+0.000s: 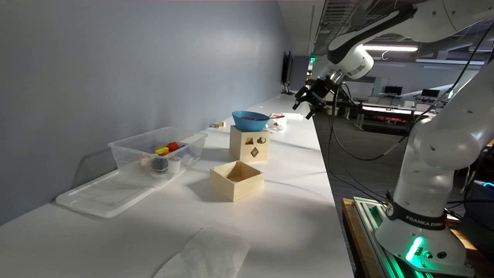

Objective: Put half a spoon of the blue bowl's contents into the small crate

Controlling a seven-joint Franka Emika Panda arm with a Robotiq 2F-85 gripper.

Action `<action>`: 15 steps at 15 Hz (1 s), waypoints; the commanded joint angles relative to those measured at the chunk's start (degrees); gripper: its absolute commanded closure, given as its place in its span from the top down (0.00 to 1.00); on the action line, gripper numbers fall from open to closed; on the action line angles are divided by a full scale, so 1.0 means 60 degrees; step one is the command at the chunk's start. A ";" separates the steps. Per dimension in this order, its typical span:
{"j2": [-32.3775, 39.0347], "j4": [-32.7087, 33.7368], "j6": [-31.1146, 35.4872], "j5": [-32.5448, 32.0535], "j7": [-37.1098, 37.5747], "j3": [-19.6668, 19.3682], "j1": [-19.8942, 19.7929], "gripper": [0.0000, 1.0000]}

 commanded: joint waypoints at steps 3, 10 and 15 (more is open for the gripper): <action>0.1018 0.0984 -0.0684 0.2098 -0.2078 -0.1304 0.1131 1.00; 0.1984 0.1738 -0.2246 0.3440 -0.3366 -0.1936 0.1647 1.00; 0.2219 0.1735 -0.2480 0.3559 -0.3334 -0.1503 0.1185 1.00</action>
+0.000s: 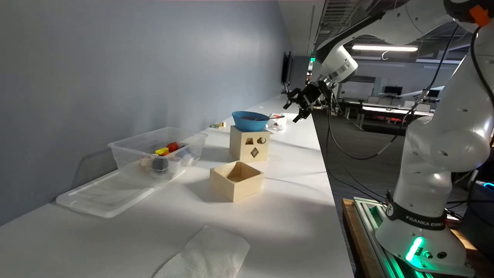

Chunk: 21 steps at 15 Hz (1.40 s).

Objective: Put half a spoon of the blue bowl's contents into the small crate

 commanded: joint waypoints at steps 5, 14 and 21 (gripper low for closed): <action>0.0681 0.0230 -0.0366 0.1118 -0.0342 0.0323 -0.0358 1.00; 0.1672 0.0616 -0.1258 0.2800 -0.0955 0.0475 -0.0867 1.00; 0.2054 0.0976 -0.1491 0.2903 -0.0796 0.1008 -0.1293 1.00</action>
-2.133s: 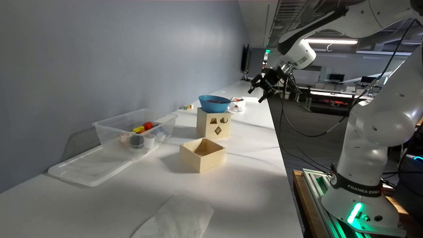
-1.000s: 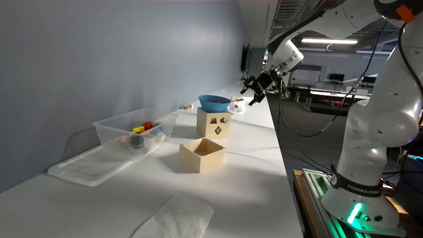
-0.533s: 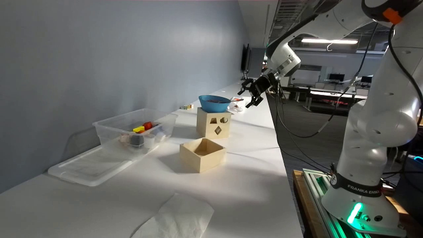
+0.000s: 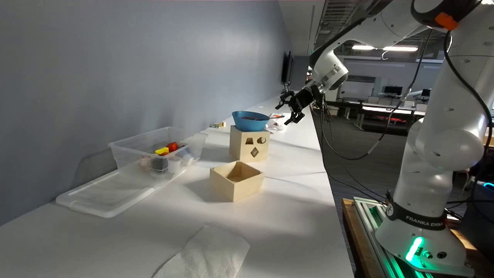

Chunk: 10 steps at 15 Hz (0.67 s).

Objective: Put half a spoon of the blue bowl's contents into the small crate

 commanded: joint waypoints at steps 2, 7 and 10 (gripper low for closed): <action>0.0123 0.0080 -0.0064 0.0012 0.0010 0.0523 -0.0467 1.00; 0.0256 0.0151 0.0047 0.0068 0.0026 0.0650 -0.0498 1.00; 0.0356 0.0275 -0.0014 0.0318 0.0002 0.0885 -0.0635 1.00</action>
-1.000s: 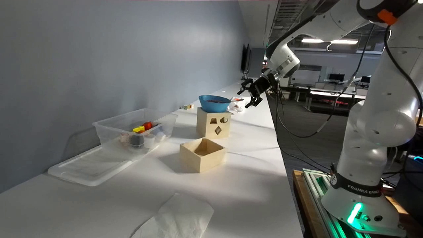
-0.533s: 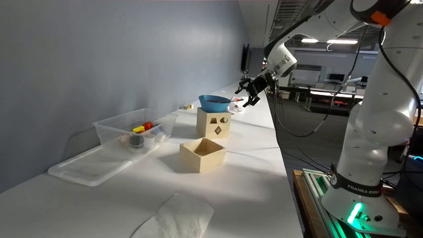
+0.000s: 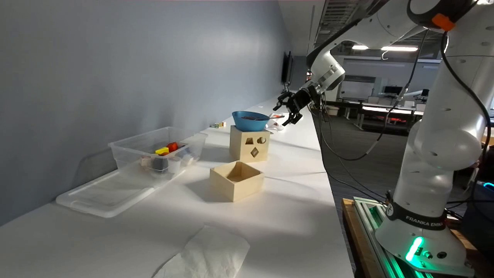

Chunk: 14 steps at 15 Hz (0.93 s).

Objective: Put half a spoon of the blue bowl's contents into the small crate

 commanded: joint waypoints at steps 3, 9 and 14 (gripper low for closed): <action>0.0164 0.0263 -0.0024 0.0458 -0.0023 0.0534 -0.0392 1.00; -0.0005 0.0395 -0.0153 0.0534 0.0281 0.0685 -0.0675 1.00; -0.0168 0.0217 -0.0378 0.0404 0.0540 0.0761 -0.0824 1.00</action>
